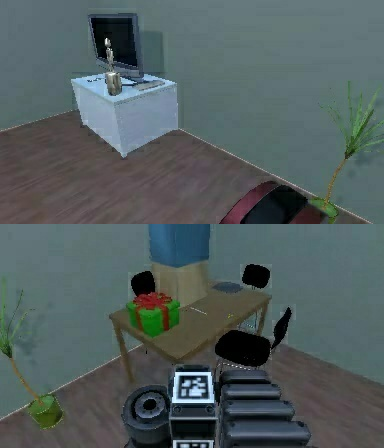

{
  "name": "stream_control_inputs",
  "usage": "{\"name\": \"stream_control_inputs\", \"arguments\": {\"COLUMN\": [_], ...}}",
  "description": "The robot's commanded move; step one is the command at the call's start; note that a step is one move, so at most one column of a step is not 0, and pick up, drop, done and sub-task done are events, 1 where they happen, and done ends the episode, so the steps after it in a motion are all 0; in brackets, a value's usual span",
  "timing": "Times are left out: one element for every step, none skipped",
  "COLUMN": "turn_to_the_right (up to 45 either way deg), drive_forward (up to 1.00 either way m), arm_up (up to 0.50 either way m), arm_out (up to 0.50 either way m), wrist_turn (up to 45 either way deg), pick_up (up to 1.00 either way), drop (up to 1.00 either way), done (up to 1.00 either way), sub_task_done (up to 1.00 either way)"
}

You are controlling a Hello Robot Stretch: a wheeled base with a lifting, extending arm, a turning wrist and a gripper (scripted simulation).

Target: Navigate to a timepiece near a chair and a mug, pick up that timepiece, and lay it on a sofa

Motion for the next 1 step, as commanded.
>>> {"name": "stream_control_inputs", "arguments": {"turn_to_the_right": [0.0], "drive_forward": [0.4], "arm_up": [0.0], "arm_out": [0.0], "wrist_turn": [0.0], "pick_up": [0.0], "drop": [0.0], "done": [0.0], "sub_task_done": [0.0]}}
